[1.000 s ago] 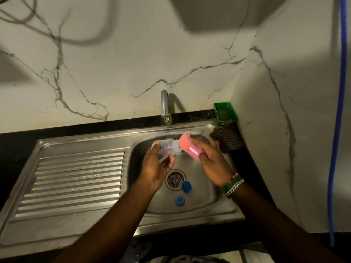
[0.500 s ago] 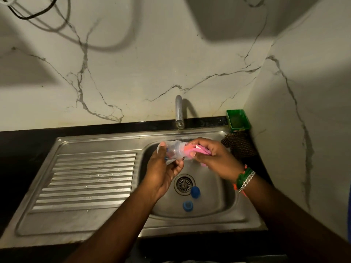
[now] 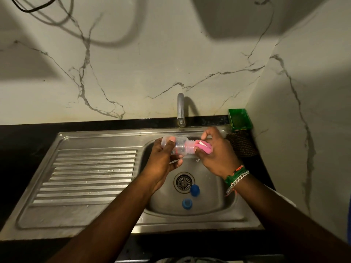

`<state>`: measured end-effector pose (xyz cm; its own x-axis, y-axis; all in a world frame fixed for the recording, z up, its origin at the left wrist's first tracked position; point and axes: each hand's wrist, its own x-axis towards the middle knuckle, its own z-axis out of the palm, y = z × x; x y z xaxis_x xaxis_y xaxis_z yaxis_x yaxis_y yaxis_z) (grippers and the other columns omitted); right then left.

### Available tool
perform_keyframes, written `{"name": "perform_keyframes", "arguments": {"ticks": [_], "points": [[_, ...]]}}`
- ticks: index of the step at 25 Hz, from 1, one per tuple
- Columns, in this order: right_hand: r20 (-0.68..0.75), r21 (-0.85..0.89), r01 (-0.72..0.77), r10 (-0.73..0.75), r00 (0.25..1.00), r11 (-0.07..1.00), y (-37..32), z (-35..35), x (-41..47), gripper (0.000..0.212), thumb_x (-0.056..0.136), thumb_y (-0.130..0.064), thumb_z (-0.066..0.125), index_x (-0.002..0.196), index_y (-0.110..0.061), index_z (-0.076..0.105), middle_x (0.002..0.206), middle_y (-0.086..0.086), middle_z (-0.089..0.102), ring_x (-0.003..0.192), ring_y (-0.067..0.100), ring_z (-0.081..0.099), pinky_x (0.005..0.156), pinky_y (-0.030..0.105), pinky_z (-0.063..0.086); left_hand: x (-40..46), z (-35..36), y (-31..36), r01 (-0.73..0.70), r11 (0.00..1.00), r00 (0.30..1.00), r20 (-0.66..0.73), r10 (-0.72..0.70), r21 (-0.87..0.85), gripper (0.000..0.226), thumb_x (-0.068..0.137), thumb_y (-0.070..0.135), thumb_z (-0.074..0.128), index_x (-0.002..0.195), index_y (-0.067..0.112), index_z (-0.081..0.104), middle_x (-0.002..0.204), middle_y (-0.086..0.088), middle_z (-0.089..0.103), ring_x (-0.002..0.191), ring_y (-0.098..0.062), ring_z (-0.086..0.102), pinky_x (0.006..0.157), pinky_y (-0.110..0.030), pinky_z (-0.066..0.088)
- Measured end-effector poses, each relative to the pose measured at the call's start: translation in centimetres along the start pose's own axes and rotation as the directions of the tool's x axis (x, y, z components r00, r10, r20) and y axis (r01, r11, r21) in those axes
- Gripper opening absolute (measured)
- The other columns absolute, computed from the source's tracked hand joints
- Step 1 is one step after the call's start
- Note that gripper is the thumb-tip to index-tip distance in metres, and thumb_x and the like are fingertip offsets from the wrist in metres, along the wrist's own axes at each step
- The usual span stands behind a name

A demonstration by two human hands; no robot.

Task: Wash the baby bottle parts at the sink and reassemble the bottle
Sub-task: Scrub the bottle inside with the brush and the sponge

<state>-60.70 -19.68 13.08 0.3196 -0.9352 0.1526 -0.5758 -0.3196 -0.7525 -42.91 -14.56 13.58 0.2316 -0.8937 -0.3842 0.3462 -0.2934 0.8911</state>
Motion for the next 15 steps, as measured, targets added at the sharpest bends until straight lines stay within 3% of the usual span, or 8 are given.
{"name": "perform_keyframes", "arguments": {"ticks": [3, 4, 6, 8, 10, 12, 15], "points": [[0.177, 0.153, -0.042, 0.015, 0.984, 0.987, 0.1, -1.0, 1.0, 0.025, 0.079, -0.031, 0.076, 0.088, -0.028, 0.052, 0.083, 0.000, 0.068, 0.071, 0.026, 0.066, 0.062, 0.047, 0.057, 0.1, 0.1, 0.0, -0.002, 0.998, 1.000, 0.011, 0.002, -0.060, 0.025, 0.102, 0.034, 0.058, 0.121, 0.017, 0.056, 0.115, -0.013, 0.069, 0.091, -0.023, 0.069, 0.069, -0.031, 0.058], [0.240, 0.222, -0.053, -0.003, 0.971, 0.974, -0.1, -1.6, 1.3, 0.021, 0.082, -0.022, 0.077, 0.089, -0.024, 0.057, 0.087, 0.004, 0.069, 0.070, 0.026, 0.065, 0.061, 0.043, 0.056, 0.2, 0.1, 0.1, -0.004, 0.994, 1.000, 0.004, 0.004, -0.108, 0.024, 0.102, 0.033, 0.058, 0.119, 0.017, 0.057, 0.115, -0.013, 0.070, 0.090, -0.023, 0.069, 0.069, -0.032, 0.058], [0.327, 0.324, -0.095, -0.018, 0.945, 0.941, -0.3, -3.1, 1.8, 0.020, 0.084, -0.006, 0.075, 0.099, -0.018, 0.067, 0.102, 0.002, 0.069, 0.076, 0.012, 0.066, 0.062, 0.022, 0.054, 0.5, 0.1, 0.1, -0.017, 0.984, 0.999, -0.034, 0.011, -0.175, 0.025, 0.102, 0.033, 0.057, 0.119, 0.015, 0.058, 0.114, -0.014, 0.069, 0.089, -0.025, 0.068, 0.068, -0.032, 0.058], [0.291, 0.276, -0.011, -0.073, 0.954, 0.961, -0.3, -4.1, 2.3, 0.034, 0.082, -0.004, 0.077, 0.106, -0.028, 0.073, 0.111, -0.002, 0.066, 0.092, 0.006, 0.068, 0.072, 0.016, 0.054, 0.8, -0.1, 0.2, -0.023, 0.982, 0.998, -0.061, 0.012, -0.187, 0.027, 0.102, 0.033, 0.057, 0.121, 0.014, 0.056, 0.115, -0.017, 0.066, 0.090, -0.027, 0.066, 0.066, -0.032, 0.058], [0.175, 0.148, 0.111, -0.137, 0.975, 0.983, -0.3, -4.0, 2.3, 0.036, 0.082, -0.010, 0.080, 0.107, -0.035, 0.074, 0.102, -0.006, 0.066, 0.091, 0.009, 0.067, 0.076, 0.020, 0.055, 0.8, 0.2, 0.4, -0.002, 0.983, 0.998, -0.064, -0.010, -0.186, 0.027, 0.103, 0.033, 0.056, 0.122, 0.014, 0.055, 0.111, -0.016, 0.067, 0.090, -0.028, 0.065, 0.066, -0.032, 0.058], [0.113, 0.127, 0.132, -0.147, 0.983, 0.983, -0.6, -3.3, 2.1, 0.031, 0.081, -0.015, 0.082, 0.107, -0.031, 0.076, 0.098, -0.008, 0.070, 0.088, 0.010, 0.068, 0.078, 0.029, 0.059, 0.7, 0.6, 0.4, 0.019, 0.978, 0.998, -0.058, -0.031, -0.206, 0.028, 0.104, 0.032, 0.055, 0.125, 0.013, 0.055, 0.106, -0.013, 0.068, 0.089, -0.027, 0.065, 0.066, -0.032, 0.058], [0.187, 0.161, 0.090, -0.120, 0.975, 0.983, -0.3, -2.2, 2.0, 0.032, 0.076, -0.010, 0.085, 0.095, -0.033, 0.071, 0.094, -0.005, 0.071, 0.084, 0.018, 0.069, 0.074, 0.049, 0.060, 0.5, 0.8, -0.4, -0.005, 0.995, 1.000, -0.022, 0.003, -0.098, 0.030, 0.104, 0.031, 0.055, 0.128, 0.013, 0.055, 0.111, -0.012, 0.070, 0.091, -0.024, 0.068, 0.068, -0.032, 0.058]]}}
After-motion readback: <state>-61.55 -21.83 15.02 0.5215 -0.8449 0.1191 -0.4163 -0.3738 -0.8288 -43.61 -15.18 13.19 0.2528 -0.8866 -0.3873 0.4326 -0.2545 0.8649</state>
